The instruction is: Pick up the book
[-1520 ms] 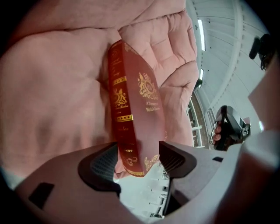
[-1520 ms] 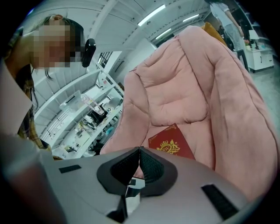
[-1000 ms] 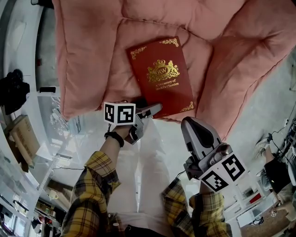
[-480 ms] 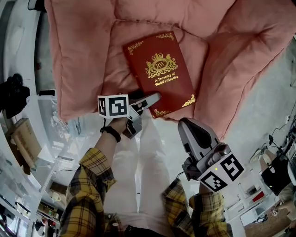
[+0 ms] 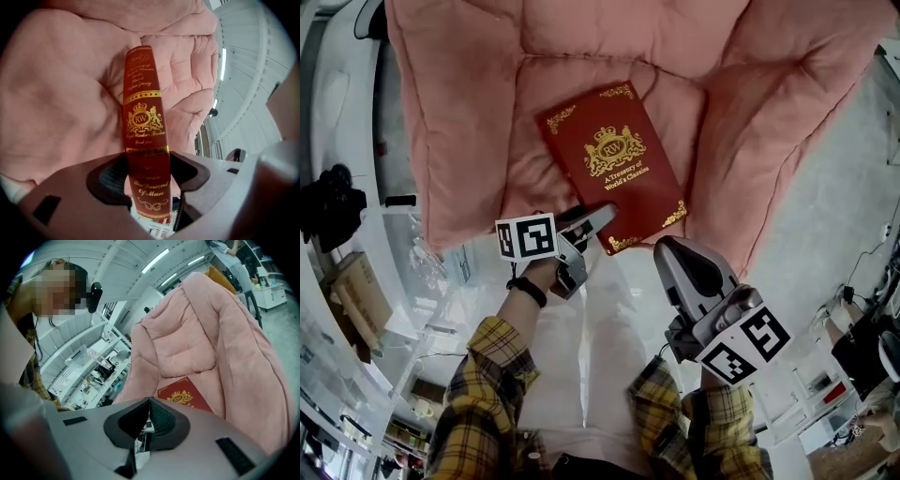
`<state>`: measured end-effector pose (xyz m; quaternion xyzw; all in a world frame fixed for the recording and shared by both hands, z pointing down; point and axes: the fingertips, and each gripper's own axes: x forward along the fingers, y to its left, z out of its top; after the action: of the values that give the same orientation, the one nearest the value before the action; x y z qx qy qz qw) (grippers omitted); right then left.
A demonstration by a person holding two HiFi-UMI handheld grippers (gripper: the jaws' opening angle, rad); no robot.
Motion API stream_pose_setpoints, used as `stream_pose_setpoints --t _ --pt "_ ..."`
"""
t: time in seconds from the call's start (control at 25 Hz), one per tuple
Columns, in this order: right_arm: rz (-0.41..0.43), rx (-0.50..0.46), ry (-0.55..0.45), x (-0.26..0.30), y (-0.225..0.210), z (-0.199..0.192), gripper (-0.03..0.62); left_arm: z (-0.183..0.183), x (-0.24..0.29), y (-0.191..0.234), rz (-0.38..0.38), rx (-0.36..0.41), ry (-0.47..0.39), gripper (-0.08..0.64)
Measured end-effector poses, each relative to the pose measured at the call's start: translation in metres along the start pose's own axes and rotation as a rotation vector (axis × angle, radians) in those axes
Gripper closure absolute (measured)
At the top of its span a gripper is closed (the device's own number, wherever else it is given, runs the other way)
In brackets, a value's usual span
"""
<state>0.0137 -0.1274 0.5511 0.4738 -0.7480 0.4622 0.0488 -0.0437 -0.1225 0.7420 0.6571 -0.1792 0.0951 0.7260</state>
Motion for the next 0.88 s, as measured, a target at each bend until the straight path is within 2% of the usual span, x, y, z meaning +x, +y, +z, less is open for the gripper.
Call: stream_pose_setpoints --t 0.2,0.44,0.64,0.88 --pt "-0.002 -0.033 -0.021 -0.011 0.027 0.017 0.574 -0.009 -0.024 -0.026 -0.020 -0.020 -0.022 0.292" --pt "0.016 -0.043 -0.019 -0.010 0.030 0.024 0.574 -0.004 -0.034 -0.034 -0.026 -0.061 -0.069 0.305" --pt "0.025 -0.049 -0.026 -0.016 0.048 0.028 0.574 -0.002 -0.045 -0.050 -0.036 -0.058 -0.067 0.312" --pt "0.014 -0.036 -0.037 -0.025 0.062 0.034 0.574 0.002 -0.057 -0.069 -0.038 -0.103 -0.084 0.316"
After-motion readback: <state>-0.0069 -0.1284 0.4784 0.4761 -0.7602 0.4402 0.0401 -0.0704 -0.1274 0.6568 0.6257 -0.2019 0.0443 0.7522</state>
